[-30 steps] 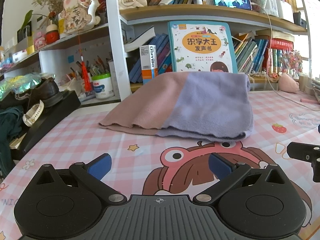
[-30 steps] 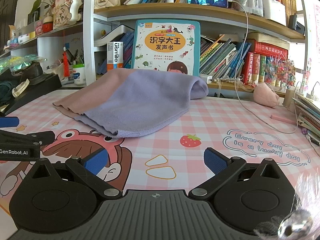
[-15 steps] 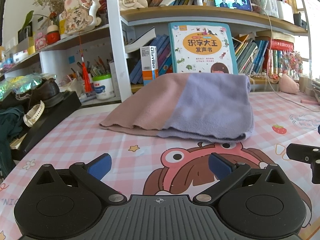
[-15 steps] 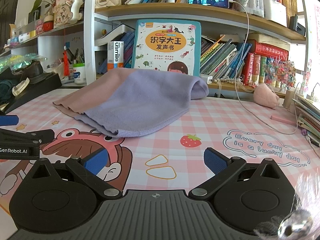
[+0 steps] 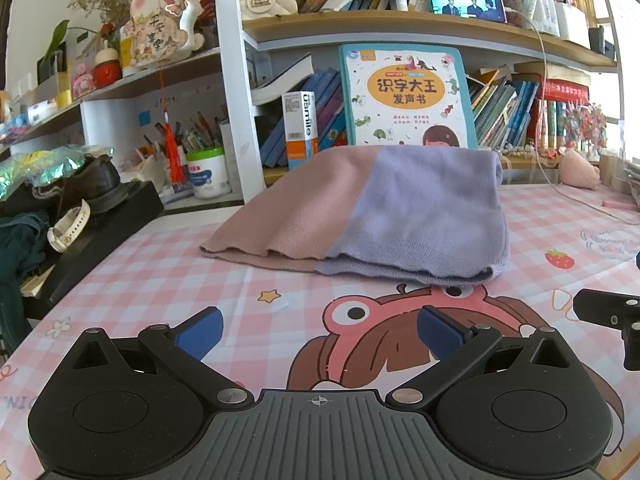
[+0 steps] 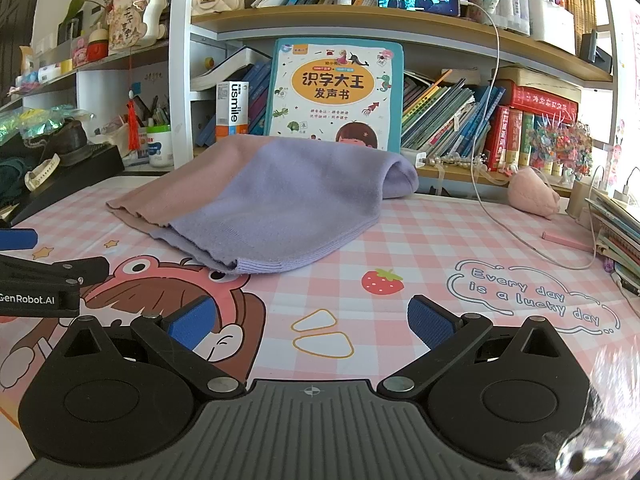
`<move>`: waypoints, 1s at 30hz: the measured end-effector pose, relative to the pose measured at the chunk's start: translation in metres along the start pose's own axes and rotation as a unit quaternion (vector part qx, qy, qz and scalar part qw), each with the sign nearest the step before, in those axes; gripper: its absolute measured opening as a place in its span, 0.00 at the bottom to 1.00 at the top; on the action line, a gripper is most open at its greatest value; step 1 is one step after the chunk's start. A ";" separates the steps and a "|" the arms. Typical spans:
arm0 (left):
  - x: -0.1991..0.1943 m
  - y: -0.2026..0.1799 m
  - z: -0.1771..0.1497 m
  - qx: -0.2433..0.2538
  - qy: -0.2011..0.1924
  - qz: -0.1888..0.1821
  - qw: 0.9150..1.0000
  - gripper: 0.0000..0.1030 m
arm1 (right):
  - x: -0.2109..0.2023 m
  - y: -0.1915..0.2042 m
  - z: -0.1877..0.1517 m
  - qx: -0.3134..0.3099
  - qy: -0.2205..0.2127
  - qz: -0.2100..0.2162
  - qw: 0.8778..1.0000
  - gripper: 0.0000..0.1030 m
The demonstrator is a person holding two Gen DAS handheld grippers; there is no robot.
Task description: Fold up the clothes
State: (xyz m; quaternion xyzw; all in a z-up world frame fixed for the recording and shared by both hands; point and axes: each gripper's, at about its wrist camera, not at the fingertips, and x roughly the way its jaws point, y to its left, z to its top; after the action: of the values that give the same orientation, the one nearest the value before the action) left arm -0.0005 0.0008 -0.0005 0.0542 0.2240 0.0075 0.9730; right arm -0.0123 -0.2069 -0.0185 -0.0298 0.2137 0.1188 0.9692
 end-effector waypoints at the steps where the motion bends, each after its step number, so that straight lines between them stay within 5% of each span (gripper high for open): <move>1: 0.000 0.000 0.000 -0.001 0.001 -0.001 1.000 1.00 | 0.000 0.000 0.000 0.000 0.000 0.000 1.000 1.00; 30: -0.002 -0.001 0.000 0.002 -0.005 -0.007 1.000 1.00 | 0.002 0.008 0.000 -0.022 0.004 0.005 1.000 1.00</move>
State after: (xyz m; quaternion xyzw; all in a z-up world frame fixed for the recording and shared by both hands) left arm -0.0019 -0.0003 -0.0001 0.0543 0.2198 0.0002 0.9740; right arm -0.0127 -0.1988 -0.0198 -0.0509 0.2154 0.1283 0.9667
